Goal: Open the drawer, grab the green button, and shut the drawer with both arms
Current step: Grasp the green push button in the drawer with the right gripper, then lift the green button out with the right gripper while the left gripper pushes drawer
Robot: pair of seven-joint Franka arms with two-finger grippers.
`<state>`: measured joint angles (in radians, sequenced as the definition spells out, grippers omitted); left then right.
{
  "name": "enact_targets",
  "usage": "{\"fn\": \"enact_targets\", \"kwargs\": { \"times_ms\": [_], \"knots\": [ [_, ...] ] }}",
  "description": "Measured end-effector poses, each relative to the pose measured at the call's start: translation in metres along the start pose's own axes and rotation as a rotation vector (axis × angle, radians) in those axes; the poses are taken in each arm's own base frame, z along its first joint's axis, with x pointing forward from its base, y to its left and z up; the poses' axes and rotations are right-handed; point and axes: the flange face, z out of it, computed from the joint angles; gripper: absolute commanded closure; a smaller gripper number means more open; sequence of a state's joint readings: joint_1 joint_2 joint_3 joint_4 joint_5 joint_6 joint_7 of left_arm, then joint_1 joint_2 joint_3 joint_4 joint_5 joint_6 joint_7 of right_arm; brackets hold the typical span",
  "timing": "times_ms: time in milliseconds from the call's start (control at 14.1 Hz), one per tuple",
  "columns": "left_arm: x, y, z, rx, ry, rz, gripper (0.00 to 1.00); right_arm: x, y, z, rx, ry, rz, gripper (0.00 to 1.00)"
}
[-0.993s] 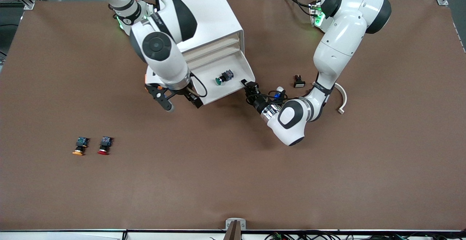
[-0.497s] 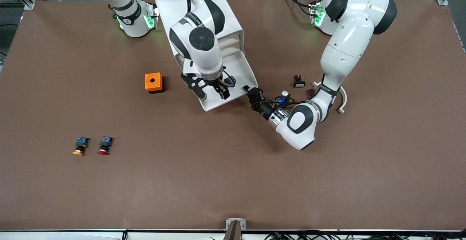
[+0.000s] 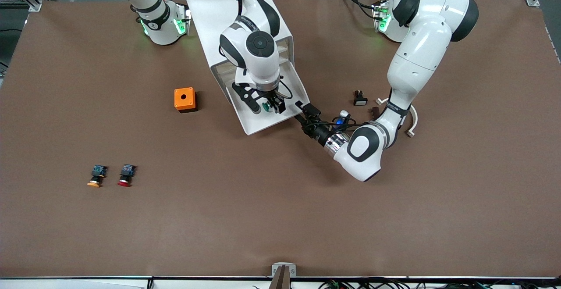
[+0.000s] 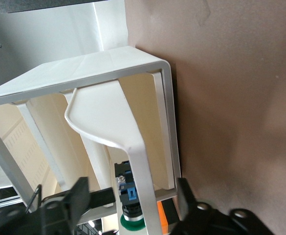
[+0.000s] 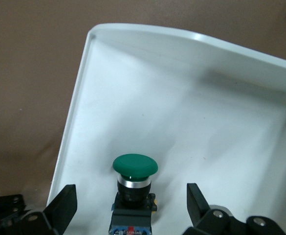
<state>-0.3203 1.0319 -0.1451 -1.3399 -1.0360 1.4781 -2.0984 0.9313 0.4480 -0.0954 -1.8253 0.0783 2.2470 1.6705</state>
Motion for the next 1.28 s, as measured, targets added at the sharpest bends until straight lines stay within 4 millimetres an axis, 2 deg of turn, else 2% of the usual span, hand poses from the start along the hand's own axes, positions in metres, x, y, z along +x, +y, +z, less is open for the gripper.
{"fn": "enact_targets", "kwargs": {
  "times_ms": [213, 426, 568, 709, 780, 1064, 1277],
  "knots": [
    [-0.001, -0.003, -0.018, -0.011, -0.028, 0.15, 0.0, -0.006, 0.001, 0.014, -0.012, 0.006, 0.031, 0.1],
    [-0.01, -0.015, -0.042, -0.043, -0.051, 0.373, 0.0, -0.01, 0.0, 0.021, -0.007, 0.007, 0.042, 0.33],
    [-0.018, -0.025, -0.057, -0.075, -0.049, 0.532, 0.0, -0.013, 0.0, 0.021, -0.002, 0.006, 0.045, 0.6],
    [-0.026, -0.037, -0.072, -0.121, -0.012, 0.725, 0.0, -0.017, -0.001, 0.02, 0.012, 0.004, 0.041, 0.95],
    [-0.028, -0.042, -0.081, -0.146, 0.008, 0.825, 0.0, -0.02, -0.001, 0.019, 0.02, 0.003, 0.039, 1.0],
    [-0.031, -0.067, -0.125, -0.269, 0.083, 1.16, 0.0, -0.022, -0.008, 0.009, 0.047, 0.0, 0.04, 1.0],
    [-0.042, -0.091, -0.147, -0.407, 0.222, 1.344, 0.0, -0.002, -0.024, -0.017, 0.063, 0.002, 0.044, 1.0]
  ]
}}
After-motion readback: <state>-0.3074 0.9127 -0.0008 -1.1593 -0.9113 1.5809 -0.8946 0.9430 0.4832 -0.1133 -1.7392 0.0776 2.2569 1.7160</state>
